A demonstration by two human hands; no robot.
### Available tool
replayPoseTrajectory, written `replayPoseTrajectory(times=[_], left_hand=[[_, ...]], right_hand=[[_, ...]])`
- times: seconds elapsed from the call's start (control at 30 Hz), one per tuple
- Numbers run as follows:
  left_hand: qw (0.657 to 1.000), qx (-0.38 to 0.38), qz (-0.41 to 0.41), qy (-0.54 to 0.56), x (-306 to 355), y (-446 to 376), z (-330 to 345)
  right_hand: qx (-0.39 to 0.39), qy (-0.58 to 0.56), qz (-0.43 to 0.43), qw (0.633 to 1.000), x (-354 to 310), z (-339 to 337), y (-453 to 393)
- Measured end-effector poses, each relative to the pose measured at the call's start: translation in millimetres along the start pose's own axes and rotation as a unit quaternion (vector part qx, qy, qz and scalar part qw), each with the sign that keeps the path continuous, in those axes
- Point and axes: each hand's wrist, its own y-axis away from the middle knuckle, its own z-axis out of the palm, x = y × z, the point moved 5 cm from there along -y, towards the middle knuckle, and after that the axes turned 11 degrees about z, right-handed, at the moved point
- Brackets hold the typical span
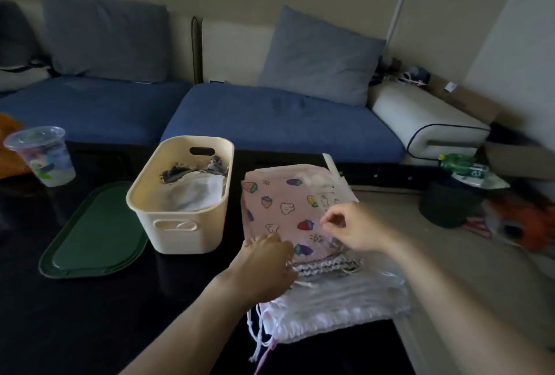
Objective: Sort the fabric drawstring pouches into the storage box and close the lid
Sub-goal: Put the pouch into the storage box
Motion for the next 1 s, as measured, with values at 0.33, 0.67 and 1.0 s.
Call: replayPoseTrajectory(times=[0.33,0.67,1.0], left_hand=[[0.998,0.014,-0.059,0.002,-22.5,-8.1,8.1],[0.995,0.059,-0.069,-0.029,-16.9,-12.1,15.2],[0.976,0.201,-0.072,0.053,-28.8,1.3,-21.8]], right_hand=[[-0.097,0.073,0.022,0.992,30.5,30.4,9.4],[-0.038,0.051,0.019,0.998,36.9,25.4,4.0],[0.135,-0.014,-0.056,0.989,23.3,-13.0,16.2]])
